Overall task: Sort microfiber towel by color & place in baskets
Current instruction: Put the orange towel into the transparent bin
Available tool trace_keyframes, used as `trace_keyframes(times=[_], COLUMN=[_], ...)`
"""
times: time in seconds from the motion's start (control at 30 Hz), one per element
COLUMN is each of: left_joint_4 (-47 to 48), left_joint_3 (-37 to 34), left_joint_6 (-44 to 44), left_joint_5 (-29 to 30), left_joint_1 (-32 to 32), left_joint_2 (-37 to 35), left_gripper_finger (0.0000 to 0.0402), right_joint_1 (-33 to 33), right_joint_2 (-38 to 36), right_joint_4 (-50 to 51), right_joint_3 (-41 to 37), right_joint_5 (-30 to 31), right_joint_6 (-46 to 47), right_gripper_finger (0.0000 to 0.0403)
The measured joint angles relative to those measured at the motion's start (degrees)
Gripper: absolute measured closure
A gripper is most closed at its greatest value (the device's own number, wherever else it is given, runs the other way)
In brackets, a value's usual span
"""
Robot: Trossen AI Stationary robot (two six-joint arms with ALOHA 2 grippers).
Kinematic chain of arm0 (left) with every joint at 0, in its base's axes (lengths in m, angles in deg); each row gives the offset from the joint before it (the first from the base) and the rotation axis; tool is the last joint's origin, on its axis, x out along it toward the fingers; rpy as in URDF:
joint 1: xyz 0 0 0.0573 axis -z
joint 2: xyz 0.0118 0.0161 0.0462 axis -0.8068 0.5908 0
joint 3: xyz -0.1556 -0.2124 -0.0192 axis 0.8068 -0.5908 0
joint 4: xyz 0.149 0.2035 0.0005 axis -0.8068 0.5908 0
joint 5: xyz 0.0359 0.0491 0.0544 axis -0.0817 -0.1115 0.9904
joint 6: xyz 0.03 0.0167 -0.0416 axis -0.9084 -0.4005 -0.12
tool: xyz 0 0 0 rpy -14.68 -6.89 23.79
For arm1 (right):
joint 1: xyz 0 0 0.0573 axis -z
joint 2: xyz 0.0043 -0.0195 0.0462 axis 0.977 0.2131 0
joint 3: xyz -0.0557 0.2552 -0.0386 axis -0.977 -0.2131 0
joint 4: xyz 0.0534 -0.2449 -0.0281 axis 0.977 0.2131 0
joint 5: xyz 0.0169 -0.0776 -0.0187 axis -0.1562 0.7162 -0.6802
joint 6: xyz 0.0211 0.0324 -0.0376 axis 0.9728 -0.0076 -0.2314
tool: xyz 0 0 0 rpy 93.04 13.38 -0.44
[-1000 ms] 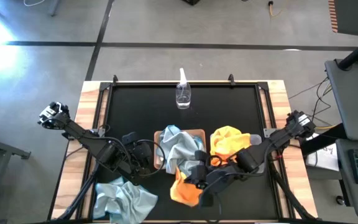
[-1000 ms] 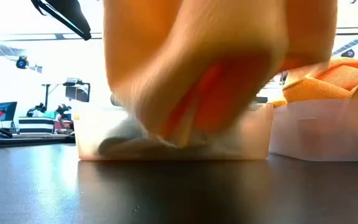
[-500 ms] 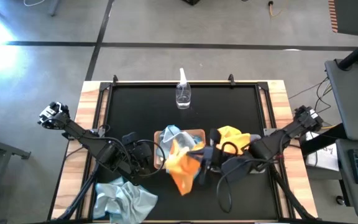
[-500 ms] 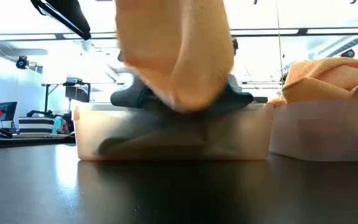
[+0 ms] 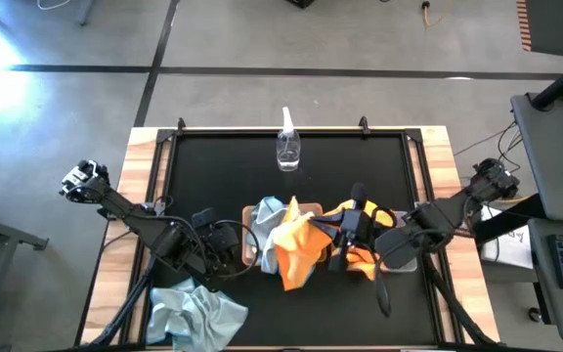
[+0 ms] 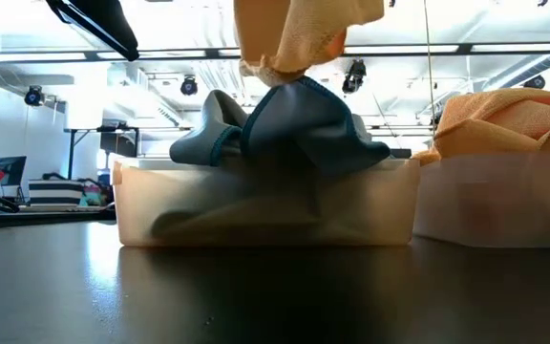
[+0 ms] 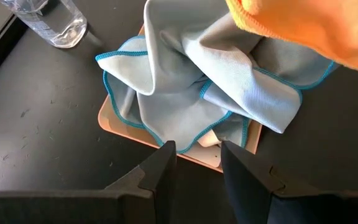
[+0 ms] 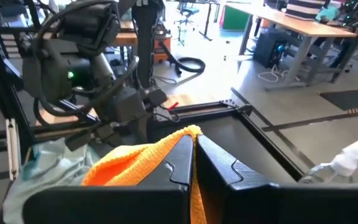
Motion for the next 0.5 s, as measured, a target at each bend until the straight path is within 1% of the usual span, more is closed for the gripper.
trace_keyframes(times=[0.13, 0.4, 0.5], left_joint_4=[0.0, 0.0, 0.0], left_joint_3=[0.0, 0.0, 0.0], left_joint_6=[0.0, 0.0, 0.0], left_joint_5=[0.0, 0.0, 0.0], left_joint_1=[0.1, 0.5, 0.6], left_joint_2=[0.0, 0.0, 0.0], left_gripper_finger=[0.0288, 0.0288, 0.0288], right_joint_1=[0.0, 0.0, -0.3], right_joint_2=[-1.7, -5.0, -5.7], right_joint_4=[4.7, 17.5, 20.7], right_joint_3=[0.0, 0.0, 0.0], right_joint_5=[0.0, 0.1, 1.9], right_joint_6=[0.7, 11.0, 13.4], right_gripper_finger=[0.0394, 0.0394, 0.0394])
